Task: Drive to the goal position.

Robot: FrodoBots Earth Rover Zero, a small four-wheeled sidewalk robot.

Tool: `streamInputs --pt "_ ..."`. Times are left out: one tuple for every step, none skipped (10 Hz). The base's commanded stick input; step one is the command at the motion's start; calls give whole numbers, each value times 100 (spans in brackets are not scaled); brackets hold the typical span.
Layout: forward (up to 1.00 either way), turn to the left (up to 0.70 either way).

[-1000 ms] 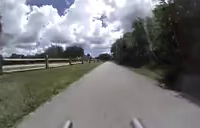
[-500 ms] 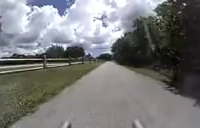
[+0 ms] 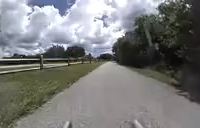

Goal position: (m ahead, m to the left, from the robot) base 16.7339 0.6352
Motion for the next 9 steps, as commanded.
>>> streamInputs --pt "70 1" --pt "70 1" --pt "70 1" --pt "70 1" --pt "70 1" --pt "70 1" --pt "70 1" --pt "70 1" --pt "70 1"
